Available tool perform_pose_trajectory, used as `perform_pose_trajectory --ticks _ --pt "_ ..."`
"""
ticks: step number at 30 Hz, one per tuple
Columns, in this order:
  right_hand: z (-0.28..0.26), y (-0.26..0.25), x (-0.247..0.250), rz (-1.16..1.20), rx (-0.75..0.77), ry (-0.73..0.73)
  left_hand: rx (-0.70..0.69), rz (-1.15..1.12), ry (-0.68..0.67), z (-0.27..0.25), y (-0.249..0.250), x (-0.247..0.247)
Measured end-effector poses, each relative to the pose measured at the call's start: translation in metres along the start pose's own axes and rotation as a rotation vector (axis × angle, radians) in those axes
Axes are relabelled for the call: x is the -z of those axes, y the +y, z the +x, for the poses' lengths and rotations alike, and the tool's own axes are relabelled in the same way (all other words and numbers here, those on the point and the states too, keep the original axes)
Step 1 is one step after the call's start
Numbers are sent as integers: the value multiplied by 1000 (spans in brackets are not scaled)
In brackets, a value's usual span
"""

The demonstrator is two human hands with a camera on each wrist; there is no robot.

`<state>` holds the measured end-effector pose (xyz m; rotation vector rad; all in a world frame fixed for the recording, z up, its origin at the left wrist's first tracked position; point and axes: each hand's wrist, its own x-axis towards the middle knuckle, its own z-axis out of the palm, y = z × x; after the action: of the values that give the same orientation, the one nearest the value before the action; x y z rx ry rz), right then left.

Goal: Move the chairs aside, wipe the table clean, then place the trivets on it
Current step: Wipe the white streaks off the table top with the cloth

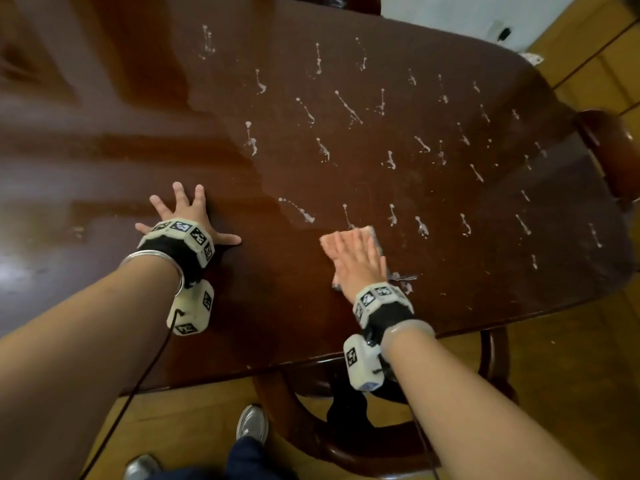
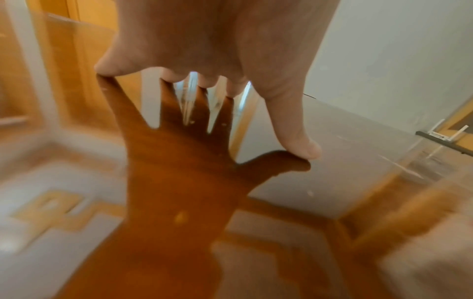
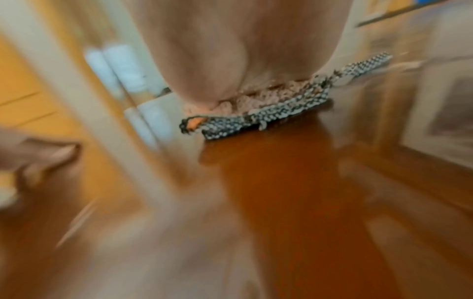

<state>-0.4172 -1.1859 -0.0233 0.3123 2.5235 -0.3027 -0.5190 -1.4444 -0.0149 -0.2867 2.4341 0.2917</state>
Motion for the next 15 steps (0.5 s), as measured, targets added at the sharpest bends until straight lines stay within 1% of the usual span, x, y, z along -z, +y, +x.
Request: perform_pose_trajectory --ticks 3,5,6,8,9,11,12,13,15 --pt "43 -6 25 60 -120 18 7 17 3 11 9 7" --pt "65 -27 34 70 -136 46 16 24 0 16 12 8" --pt "69 -39 36 68 -108 51 21 27 -3 18 13 9" --pt "65 -55 31 0 25 45 26 25 -11 21 13 10" --pt "58 -56 27 -55 97 29 24 23 -17 21 12 10" --pt "52 -36 19 -152 194 5 11 32 -27 20 10 12" --pt "50 -20 18 -171 195 -15 9 34 -33 18 9 12" --pt "51 -5 20 -165 158 -31 7 32 -36 16 8 12" --pt "59 10 32 -127 20 -27 1 27 -34 14 8 13"
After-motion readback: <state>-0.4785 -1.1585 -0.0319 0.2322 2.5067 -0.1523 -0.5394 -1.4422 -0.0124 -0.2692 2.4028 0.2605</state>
